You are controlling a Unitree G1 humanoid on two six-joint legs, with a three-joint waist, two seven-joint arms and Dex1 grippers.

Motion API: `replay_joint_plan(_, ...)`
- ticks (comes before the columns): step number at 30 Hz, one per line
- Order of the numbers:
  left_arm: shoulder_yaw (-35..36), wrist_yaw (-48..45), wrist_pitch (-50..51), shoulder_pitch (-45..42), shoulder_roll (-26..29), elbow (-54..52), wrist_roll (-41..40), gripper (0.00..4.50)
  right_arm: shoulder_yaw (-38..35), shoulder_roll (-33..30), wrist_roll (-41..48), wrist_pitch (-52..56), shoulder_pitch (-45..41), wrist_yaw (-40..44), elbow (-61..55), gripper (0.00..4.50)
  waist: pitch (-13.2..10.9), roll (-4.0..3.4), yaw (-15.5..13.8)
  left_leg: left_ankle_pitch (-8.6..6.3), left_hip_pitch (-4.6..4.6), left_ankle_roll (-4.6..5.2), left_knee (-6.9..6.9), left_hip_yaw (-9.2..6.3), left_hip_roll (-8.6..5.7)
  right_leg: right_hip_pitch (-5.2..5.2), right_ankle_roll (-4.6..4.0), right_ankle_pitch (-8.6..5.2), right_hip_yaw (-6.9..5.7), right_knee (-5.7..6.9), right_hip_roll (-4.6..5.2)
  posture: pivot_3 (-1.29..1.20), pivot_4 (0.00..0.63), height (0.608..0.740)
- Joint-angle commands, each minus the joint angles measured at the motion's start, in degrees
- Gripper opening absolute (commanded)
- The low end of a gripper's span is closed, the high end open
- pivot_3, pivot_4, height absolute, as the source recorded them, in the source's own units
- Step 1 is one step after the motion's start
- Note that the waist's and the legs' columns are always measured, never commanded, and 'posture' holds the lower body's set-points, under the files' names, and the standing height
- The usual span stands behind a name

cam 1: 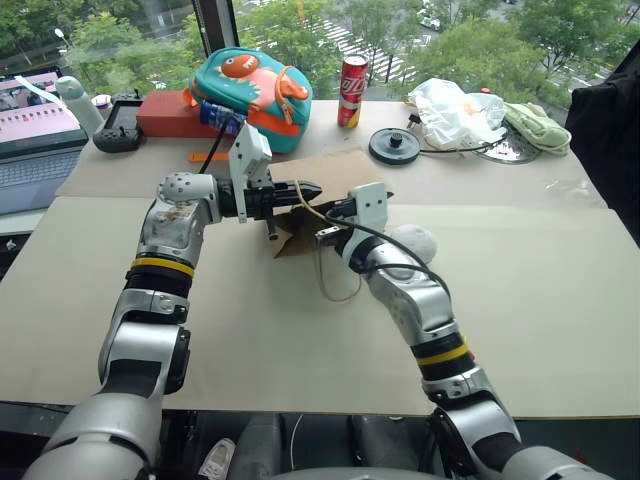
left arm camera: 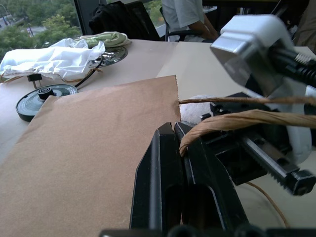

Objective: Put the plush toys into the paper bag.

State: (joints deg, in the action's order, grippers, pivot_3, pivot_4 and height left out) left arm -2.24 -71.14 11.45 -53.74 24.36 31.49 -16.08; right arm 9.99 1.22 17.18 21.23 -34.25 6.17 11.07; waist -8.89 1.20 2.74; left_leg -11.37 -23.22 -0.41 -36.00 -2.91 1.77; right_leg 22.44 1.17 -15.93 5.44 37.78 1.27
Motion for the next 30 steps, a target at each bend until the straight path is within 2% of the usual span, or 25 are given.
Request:
replay_joint_plan(1, 0.98, 0.13, 0.90, -1.80, 0.00, -3.19, -1.52, 0.00, -1.79, 1.69, -1.37, -2.60, -2.22, 0.59, 4.67, 0.01, 0.00, 0.00, 0.05, 0.00, -0.02, -0.01, 0.02, 0.00, 0.00, 0.04, 0.00, 0.00, 0.00, 0.06, 0.00, 0.00, 0.150, 0.739)
replay_joint_plan(10, 1.39, 0.29, 1.71, -1.65, 0.39, -4.21, -1.52, 0.00, -1.38, 2.52, -5.82, 0.98, -3.40, 1.83, 13.21, 0.01, 0.00, -0.02, 0.24, 0.01, 0.01, -0.02, 0.02, -0.01, -0.02, 0.06, -0.01, 0.00, 0.00, 0.17, 0.01, 0.00, 0.150, 0.739)
replay_joint_plan(21, 1.71, 0.79, 1.80, -0.76, 0.68, -5.40, -1.67, 0.00, 0.96, 1.91, -10.17, 9.49, -1.81, 2.78, 12.87, 0.01, 0.02, -0.05, 0.88, 0.01, 0.08, -0.02, 0.04, -0.02, -0.01, 0.02, 0.00, 0.00, 0.00, 0.21, 0.01, 0.00, 0.150, 0.739)
replay_joint_plan(23, 1.66, 0.80, 1.58, -0.63, 0.69, -5.42, -1.50, 0.00, 0.96, 1.91, -10.34, 10.31, -1.42, 3.38, 11.79, 0.01, 0.02, -0.05, 0.92, 0.01, 0.10, -0.02, 0.04, -0.02, -0.01, 0.01, 0.00, 0.00, 0.00, 0.20, 0.01, 0.00, 0.150, 0.739)
replay_joint_plan(30, 1.27, 0.75, 0.61, 0.59, 0.64, -5.95, -1.00, 0.00, -2.91, 0.17, -6.38, 14.09, 2.39, 5.23, -9.46, 0.01, 0.02, -0.05, 0.93, 0.01, -0.06, -0.02, 0.03, -0.05, -0.04, 0.10, 0.00, 0.00, 0.00, 0.18, 0.02, 0.00, 0.150, 0.739)
